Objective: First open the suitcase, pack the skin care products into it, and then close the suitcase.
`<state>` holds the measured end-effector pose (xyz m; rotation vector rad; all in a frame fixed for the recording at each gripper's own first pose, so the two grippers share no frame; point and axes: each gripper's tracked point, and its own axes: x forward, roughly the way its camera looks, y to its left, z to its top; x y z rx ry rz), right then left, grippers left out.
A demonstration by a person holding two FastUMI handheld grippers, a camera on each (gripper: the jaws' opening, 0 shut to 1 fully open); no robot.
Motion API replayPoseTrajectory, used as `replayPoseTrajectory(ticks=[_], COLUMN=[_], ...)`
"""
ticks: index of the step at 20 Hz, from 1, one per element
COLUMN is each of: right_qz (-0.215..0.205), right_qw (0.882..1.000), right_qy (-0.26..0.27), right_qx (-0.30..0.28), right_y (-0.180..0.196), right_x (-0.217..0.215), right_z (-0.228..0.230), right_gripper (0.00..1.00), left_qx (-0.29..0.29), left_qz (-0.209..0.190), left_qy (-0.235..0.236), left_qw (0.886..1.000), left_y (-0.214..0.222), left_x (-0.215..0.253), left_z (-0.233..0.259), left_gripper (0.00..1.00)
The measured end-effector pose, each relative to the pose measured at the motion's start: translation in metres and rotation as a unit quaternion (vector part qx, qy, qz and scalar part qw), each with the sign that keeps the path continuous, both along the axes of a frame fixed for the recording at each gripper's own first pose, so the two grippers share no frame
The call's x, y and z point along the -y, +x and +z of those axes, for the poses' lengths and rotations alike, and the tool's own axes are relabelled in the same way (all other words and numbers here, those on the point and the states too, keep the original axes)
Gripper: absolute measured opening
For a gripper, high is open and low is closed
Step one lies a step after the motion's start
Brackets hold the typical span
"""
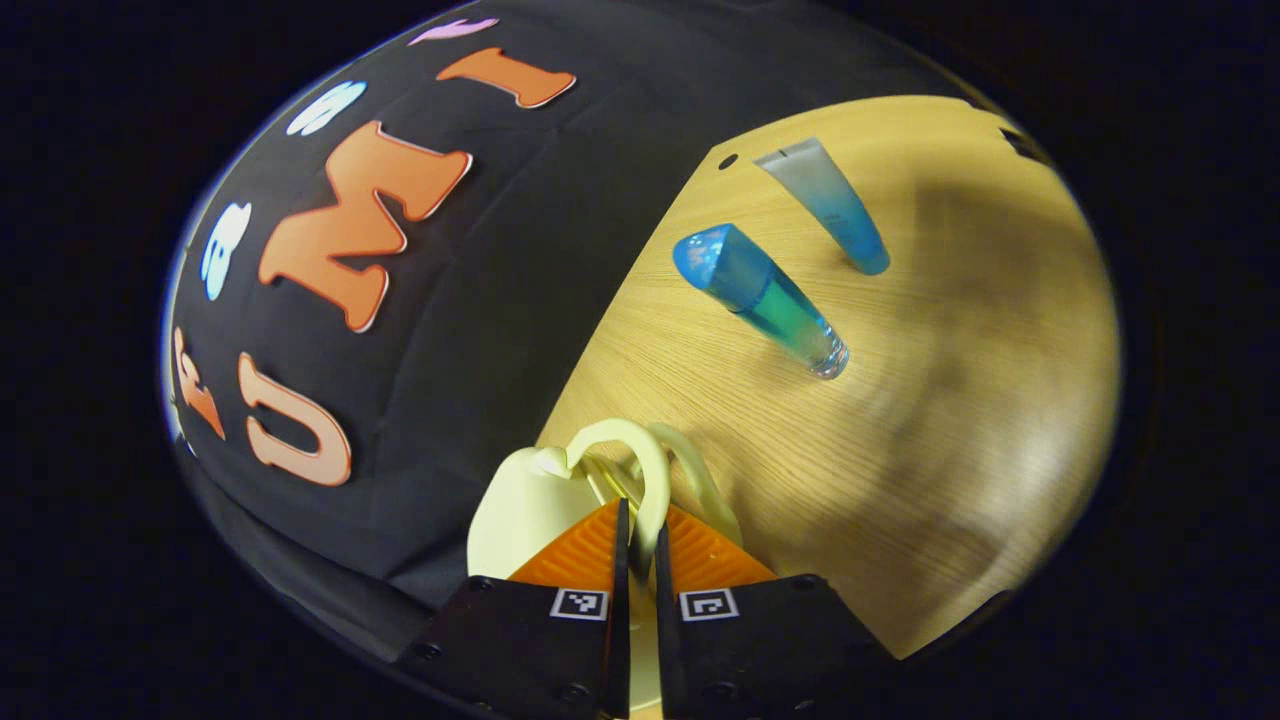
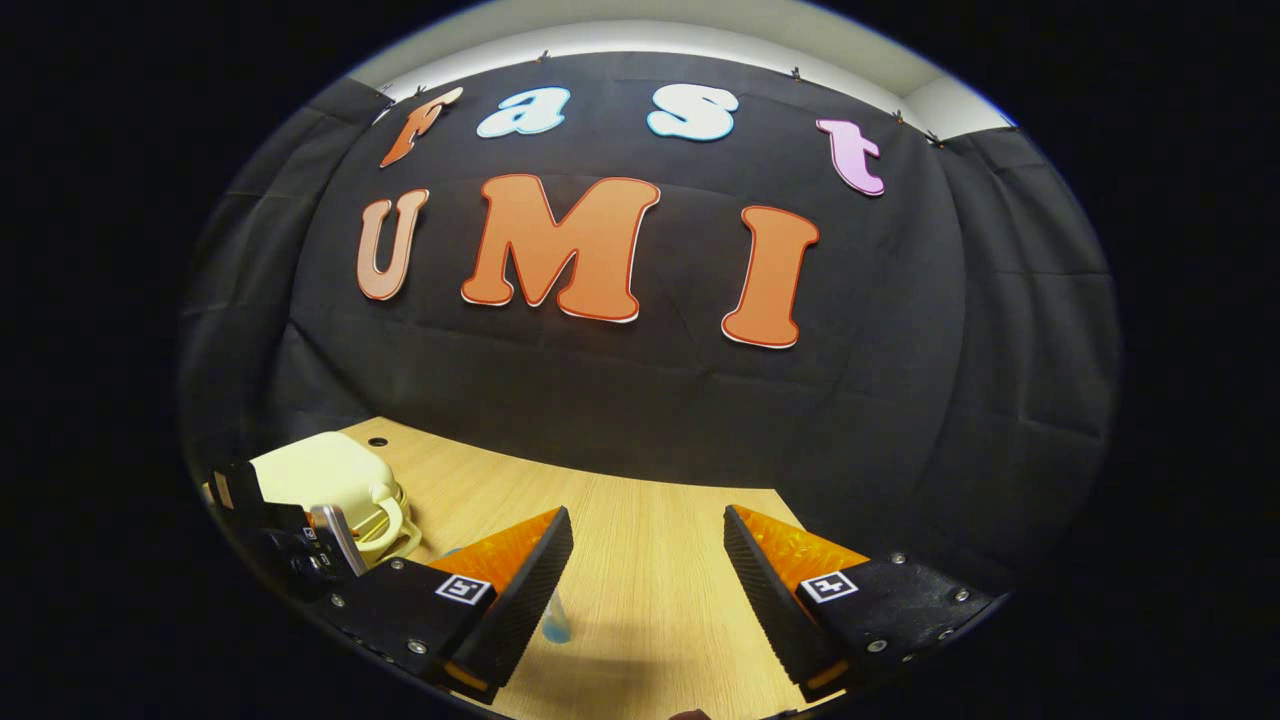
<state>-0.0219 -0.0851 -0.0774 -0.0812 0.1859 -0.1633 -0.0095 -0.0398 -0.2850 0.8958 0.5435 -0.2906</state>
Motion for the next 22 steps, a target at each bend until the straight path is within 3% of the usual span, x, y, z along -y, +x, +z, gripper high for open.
replayPoseTrajectory(ticks=[5, 10, 13, 17, 22], right_qz=[0.011, 0.020, 0.028, 0.036, 0.041], right_qw=[1.000, 1.000, 1.000, 0.999, 0.999], right_qy=[0.001, 0.000, -0.005, -0.002, 0.006], right_qx=[0.001, 0.009, 0.007, 0.006, 0.005], right_y=[0.009, 0.019, 0.024, 0.028, 0.032], right_x=[-0.011, -0.024, -0.032, -0.043, -0.056], right_z=[0.004, 0.010, 0.011, 0.013, 0.014], right_gripper=[0.97, 0.97, 0.96, 0.96, 0.96], left_qx=[0.017, 0.034, 0.045, 0.064, 0.105], left_qz=[0.038, 0.089, 0.135, 0.183, 0.217], left_qy=[-0.087, -0.175, -0.239, -0.336, -0.394], left_qw=[0.995, 0.980, 0.961, 0.922, 0.887], left_y=[0.008, 0.019, 0.023, 0.030, 0.036], left_x=[-0.019, -0.053, -0.086, -0.141, -0.203], left_z=[0.046, 0.097, 0.128, 0.163, 0.186], left_gripper=[0.11, 0.12, 0.11, 0.11, 0.12])
